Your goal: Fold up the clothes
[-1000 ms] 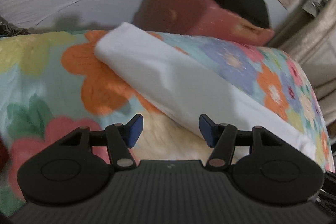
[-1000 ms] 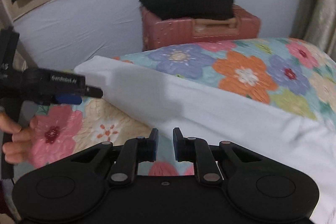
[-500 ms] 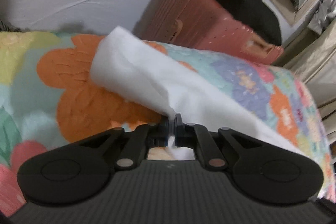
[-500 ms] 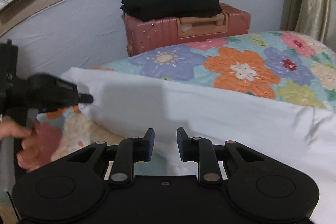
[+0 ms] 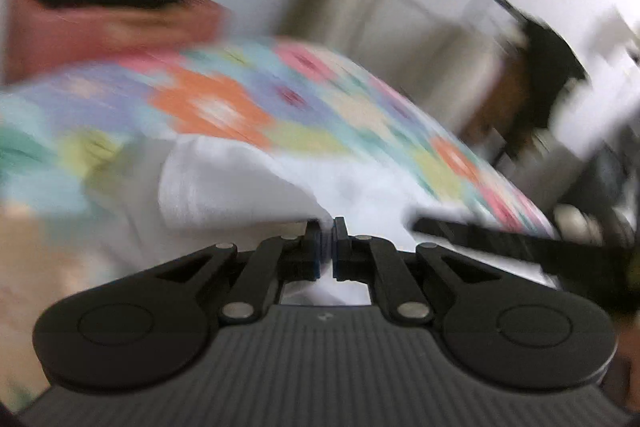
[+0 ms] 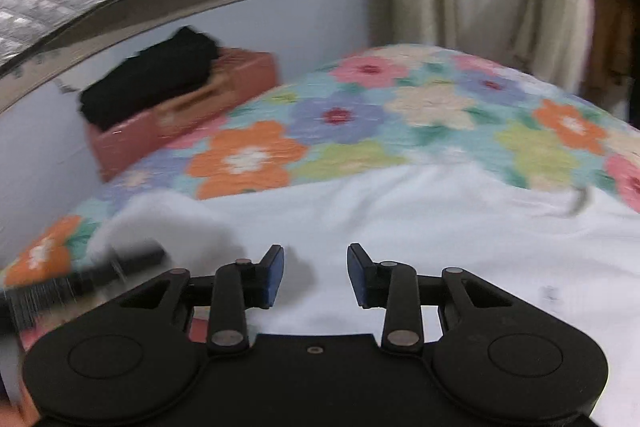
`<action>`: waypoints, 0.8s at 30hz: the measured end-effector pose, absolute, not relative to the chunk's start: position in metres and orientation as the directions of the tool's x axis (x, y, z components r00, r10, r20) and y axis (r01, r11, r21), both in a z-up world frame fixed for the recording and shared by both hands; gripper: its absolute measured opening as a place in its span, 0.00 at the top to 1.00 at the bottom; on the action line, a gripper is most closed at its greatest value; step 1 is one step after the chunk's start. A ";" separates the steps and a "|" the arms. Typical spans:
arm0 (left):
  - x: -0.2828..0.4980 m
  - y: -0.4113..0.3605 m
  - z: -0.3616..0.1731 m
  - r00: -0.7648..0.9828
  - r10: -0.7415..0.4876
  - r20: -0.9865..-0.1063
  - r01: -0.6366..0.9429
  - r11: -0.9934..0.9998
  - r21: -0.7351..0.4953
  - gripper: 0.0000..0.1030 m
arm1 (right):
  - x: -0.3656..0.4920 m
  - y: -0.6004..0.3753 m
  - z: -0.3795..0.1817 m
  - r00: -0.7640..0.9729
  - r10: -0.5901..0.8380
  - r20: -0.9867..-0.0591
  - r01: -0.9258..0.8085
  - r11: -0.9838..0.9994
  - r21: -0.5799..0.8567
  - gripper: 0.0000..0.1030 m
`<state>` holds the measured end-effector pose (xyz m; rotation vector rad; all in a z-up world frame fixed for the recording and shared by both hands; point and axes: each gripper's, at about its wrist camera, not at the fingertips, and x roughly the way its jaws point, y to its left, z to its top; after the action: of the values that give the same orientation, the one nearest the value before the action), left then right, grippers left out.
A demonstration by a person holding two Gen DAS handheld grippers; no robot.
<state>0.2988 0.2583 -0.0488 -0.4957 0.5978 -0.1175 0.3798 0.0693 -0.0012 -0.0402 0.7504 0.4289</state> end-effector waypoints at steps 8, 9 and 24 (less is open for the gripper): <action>0.324 0.203 -0.105 0.615 -0.532 -0.582 0.027 0.751 -0.659 0.87 | 0.385 0.003 -0.019 0.623 0.333 -0.708 -0.268 0.941 0.207 0.58; 0.328 0.210 -0.117 0.566 -0.570 -0.596 -0.023 0.711 -0.703 0.86 | 0.385 0.001 -0.024 0.614 0.331 -0.717 -0.265 0.942 0.208 0.58; 0.303 0.304 -0.102 0.630 -0.367 -0.685 -0.241 0.746 -0.621 0.40 | 0.369 0.034 -0.020 0.589 0.413 -0.695 -0.422 0.890 0.171 0.40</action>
<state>0.3031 0.3041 -0.1025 -0.7525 0.9092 -0.0802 0.3690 0.0341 -0.0200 -0.0127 0.8059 0.4862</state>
